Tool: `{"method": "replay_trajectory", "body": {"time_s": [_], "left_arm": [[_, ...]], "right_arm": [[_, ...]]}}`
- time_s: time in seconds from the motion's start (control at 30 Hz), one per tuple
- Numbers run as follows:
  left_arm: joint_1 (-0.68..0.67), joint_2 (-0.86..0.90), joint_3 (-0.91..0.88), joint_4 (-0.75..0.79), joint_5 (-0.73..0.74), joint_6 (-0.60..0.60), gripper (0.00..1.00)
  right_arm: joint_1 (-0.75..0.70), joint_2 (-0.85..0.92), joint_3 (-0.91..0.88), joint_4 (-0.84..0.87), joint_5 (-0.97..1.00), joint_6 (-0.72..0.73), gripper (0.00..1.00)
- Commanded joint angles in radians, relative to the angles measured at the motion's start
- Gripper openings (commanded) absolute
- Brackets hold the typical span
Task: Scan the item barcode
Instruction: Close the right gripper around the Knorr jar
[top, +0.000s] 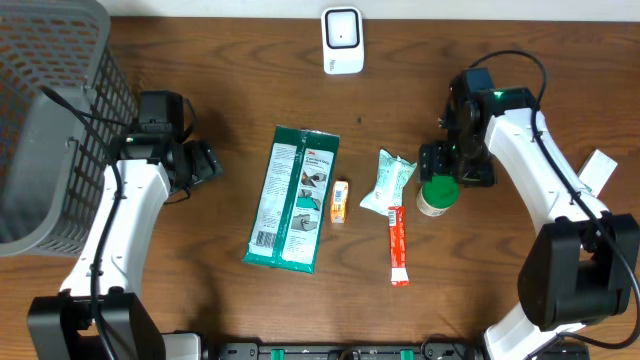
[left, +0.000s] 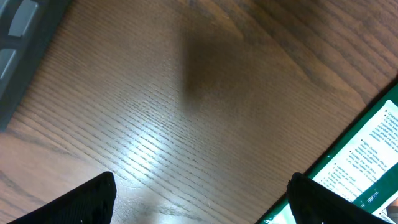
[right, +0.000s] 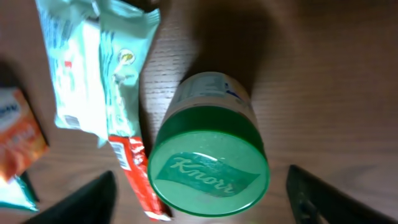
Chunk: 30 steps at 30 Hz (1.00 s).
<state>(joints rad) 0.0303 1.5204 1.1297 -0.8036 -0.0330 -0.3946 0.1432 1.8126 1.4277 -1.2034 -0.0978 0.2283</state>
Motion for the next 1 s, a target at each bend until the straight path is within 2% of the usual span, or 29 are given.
{"method": "replay_trajectory", "body": {"time_s": [0.0,0.17,0.63,0.73,0.97], "left_arm": [[0.003,-0.003,0.005,0.000,-0.016,0.005,0.89],[0.003,-0.003,0.005,0.000,-0.016,0.005,0.89],[0.003,-0.003,0.005,0.000,-0.016,0.005,0.89],[0.003,-0.003,0.005,0.000,-0.016,0.005,0.89],[0.003,-0.003,0.005,0.000,-0.016,0.005,0.89]], "right_arm": [[0.010,-0.015,0.016,-0.005,-0.021,-0.005,0.75],[0.021,-0.015,0.007,-0.003,-0.054,0.003,0.82],[0.021,-0.015,-0.109,0.101,-0.049,0.003,0.76],[0.021,-0.023,-0.091,0.109,-0.051,0.003,0.76],[0.021,-0.070,0.037,0.013,-0.050,0.002,0.86]]}}
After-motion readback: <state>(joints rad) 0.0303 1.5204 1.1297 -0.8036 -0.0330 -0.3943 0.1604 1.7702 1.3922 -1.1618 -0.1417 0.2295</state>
